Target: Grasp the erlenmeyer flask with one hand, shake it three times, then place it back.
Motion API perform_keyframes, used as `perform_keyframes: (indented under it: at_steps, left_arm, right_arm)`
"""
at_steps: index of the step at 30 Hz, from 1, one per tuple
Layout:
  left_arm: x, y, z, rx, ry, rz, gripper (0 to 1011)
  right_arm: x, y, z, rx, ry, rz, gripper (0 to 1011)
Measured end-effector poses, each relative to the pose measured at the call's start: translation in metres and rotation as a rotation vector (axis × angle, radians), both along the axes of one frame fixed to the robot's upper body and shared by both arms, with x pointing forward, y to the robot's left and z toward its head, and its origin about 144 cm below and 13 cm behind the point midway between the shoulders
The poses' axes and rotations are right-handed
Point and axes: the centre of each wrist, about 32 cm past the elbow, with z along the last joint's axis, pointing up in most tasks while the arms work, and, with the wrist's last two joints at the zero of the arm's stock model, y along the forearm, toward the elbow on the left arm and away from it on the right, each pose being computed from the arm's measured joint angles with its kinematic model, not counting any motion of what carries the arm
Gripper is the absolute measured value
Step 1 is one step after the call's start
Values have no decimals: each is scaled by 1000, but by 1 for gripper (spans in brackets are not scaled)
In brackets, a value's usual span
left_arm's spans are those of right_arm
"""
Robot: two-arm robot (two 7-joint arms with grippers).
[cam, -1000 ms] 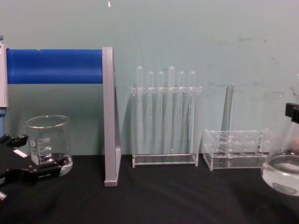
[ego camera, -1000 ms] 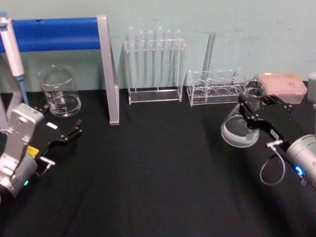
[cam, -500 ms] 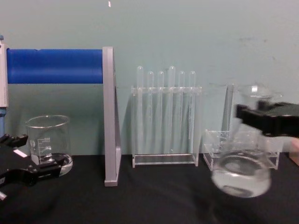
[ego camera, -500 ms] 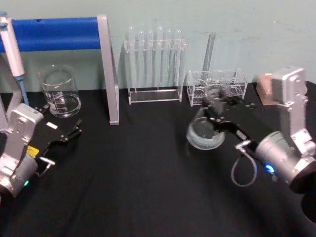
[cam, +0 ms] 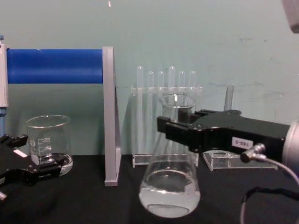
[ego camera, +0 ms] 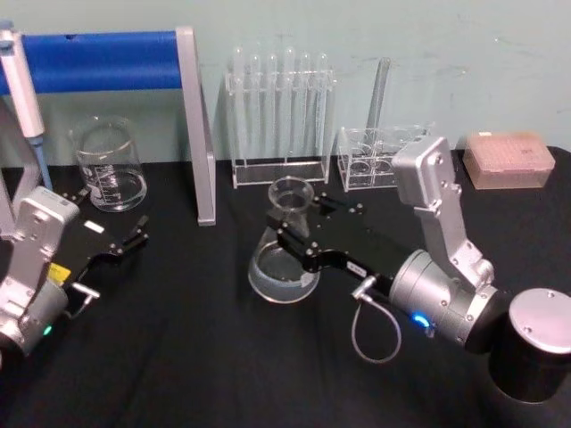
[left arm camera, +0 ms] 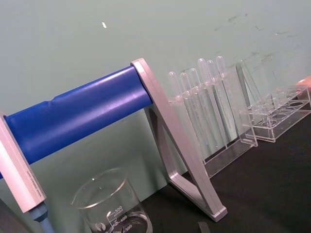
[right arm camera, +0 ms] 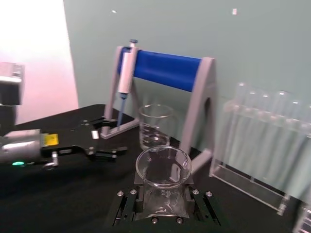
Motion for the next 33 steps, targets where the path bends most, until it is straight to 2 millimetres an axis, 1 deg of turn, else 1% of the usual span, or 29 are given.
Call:
perform_keyframes:
  at_steps: [6,11,15,18,20,22,29,33]
  left_arm:
    - [0,0,0,0,0,0,1001]
    - [0,0,0,0,0,0,1001]
    - [0,0,0,0,0,0,1001]
    - [0,0,0,0,0,0,1001]
    - [0,0,0,0,0,0,1001]
    - [0,0,0,0,0,0,1001]
    - [0,0,0,0,0,0,1001]
    - [0,0,0,0,0,0,1001]
  right_arm:
    - [0,2,0,2,2,15,448]
    - [1,-6,0,5,-1,-40,448]
    - [1,-16,-1,8,-2,-104,449]
    - [1,-28,0,12,-5,-184,448]
    - [1,-30,0,13,-5,-197,448]
    - [-1,-41,0,14,-6,-264,448]
    - [-7,-62,1,7,-7,-393,449]
    - [-9,-69,0,4,-6,-436,449]
